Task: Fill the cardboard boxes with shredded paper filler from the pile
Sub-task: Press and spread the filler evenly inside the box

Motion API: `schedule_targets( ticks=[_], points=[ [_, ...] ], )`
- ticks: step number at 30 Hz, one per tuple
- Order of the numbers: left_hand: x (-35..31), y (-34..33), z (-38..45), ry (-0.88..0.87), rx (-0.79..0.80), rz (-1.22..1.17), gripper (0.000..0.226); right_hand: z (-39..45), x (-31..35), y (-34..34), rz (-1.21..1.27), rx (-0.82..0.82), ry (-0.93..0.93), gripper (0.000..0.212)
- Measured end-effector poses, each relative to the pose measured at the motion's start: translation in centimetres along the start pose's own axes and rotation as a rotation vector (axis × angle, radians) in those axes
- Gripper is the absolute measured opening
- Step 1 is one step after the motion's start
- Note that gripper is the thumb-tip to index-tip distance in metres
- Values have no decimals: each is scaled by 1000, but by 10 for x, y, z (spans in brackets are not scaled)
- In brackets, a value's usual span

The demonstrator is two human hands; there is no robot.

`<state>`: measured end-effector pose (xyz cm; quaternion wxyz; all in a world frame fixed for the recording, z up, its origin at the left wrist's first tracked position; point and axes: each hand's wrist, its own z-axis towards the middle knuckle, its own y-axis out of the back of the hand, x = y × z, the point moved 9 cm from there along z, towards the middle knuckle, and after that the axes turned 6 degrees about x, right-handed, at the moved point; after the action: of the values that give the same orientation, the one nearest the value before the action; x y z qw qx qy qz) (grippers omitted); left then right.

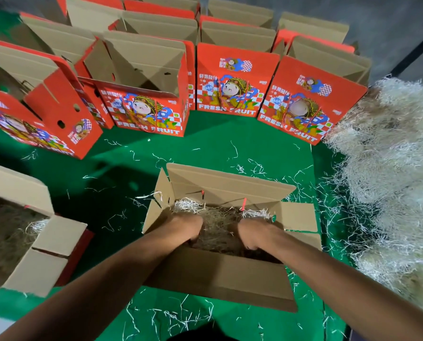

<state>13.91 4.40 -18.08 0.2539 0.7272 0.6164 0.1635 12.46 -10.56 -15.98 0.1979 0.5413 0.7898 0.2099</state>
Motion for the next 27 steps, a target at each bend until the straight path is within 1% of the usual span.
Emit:
schedule_targets(
  ticks=[2,3,4,5,6,7,8,9,10,12,14,15,16,17,19,21,23,25,27],
  points=[
    [-8,25,-7,-1,-249,192,26,-3,8,25,1,-200,110,26],
    [-8,34,-11,20,-345,228,29,-5,14,35,47,-298,163,26],
    [-7,39,-9,58,-388,255,33,-8,22,43,74,-343,218,23],
    [-7,39,-6,85,-372,286,36,-6,30,43,102,-364,285,21],
    [-6,35,-4,84,-312,284,35,-2,35,42,158,-368,319,20],
    [-4,30,0,67,-246,257,33,8,35,37,213,-336,309,20],
    [-1,24,6,38,-194,208,31,16,34,34,204,-324,291,22],
    [1,19,11,-6,-148,173,30,27,36,29,152,-267,270,31],
    [1,15,14,-49,-119,128,30,39,39,27,44,-228,257,41],
    [0,10,20,-76,-78,152,33,53,45,26,-55,-171,273,51],
    [5,4,26,3,-21,294,48,58,51,27,-160,-187,304,49],
    [6,2,28,43,-10,356,59,61,49,24,-178,-190,291,45],
    [8,0,30,75,-15,397,66,62,47,22,-139,-167,268,45],
    [10,-1,32,95,-36,418,69,63,45,17,-86,-143,245,50],
    [15,-4,32,125,-45,423,75,62,52,8,-108,-145,290,63],
    [20,-5,31,153,-30,410,82,62,56,7,-122,-202,308,67],
    [20,-4,27,152,-4,348,78,65,50,3,-105,-239,303,67],
    [17,0,20,140,5,322,71,58,41,-4,-50,-252,300,55],
    [6,10,14,98,-54,335,48,53,32,-12,4,-291,316,45]
  ],
)
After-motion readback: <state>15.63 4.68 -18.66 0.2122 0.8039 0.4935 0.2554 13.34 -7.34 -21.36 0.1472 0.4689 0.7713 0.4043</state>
